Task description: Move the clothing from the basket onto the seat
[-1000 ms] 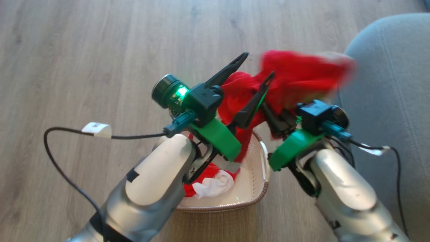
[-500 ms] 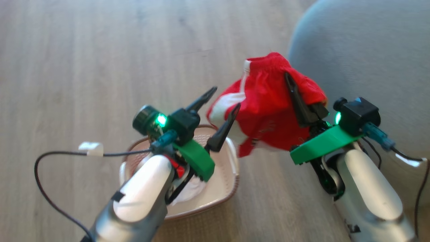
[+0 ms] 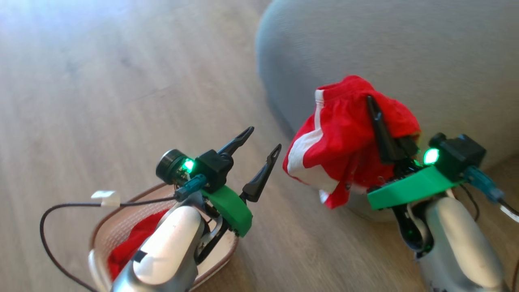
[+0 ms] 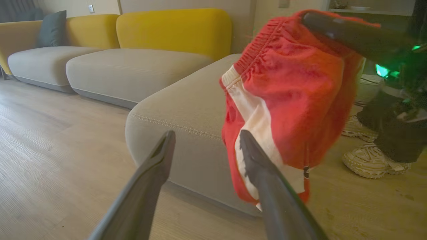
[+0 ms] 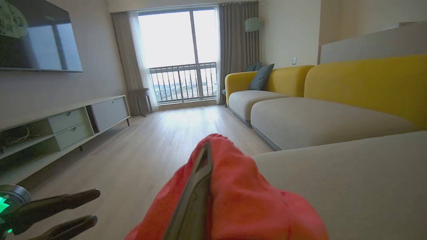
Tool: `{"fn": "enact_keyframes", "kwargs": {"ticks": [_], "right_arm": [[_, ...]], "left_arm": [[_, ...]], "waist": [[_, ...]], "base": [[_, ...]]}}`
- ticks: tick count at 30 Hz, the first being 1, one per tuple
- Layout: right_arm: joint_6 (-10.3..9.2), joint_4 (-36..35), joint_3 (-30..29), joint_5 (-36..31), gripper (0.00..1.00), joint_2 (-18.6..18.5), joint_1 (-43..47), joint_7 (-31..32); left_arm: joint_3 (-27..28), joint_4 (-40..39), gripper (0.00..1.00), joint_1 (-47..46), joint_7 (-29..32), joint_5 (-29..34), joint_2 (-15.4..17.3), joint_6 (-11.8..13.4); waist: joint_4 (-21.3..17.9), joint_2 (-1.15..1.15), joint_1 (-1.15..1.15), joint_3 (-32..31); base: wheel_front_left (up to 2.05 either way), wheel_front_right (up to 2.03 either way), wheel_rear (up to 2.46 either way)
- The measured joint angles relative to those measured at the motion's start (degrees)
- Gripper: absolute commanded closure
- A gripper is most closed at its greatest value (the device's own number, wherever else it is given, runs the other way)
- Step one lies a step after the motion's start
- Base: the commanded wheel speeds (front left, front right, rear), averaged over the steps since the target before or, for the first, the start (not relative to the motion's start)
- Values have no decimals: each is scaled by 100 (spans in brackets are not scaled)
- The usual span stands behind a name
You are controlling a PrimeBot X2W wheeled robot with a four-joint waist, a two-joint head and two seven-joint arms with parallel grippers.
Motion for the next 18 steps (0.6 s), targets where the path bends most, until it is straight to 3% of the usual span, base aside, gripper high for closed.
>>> {"fn": "enact_keyframes", "kwargs": {"ticks": [6, 14, 18], "right_arm": [[-1, -292, -475, -1, 100, -36, 355, 0], [0, -461, -913, -51, 100, -99, 322, 0], [0, -402, -1541, -331, 100, -315, -275, 0]], "left_arm": [[11, -36, 0, 69, -1, 94, -32, -1], [-165, -290, 0, 60, -1, 180, 8, -1], [-437, -477, 0, -26, -1, 266, 147, -2]], "waist": [[-448, 0, 0, 20], [-509, 0, 0, 404], [-433, 0, 0, 823]], "base": [[0, 0, 0], [0, 0, 0], [0, 0, 0]]}}
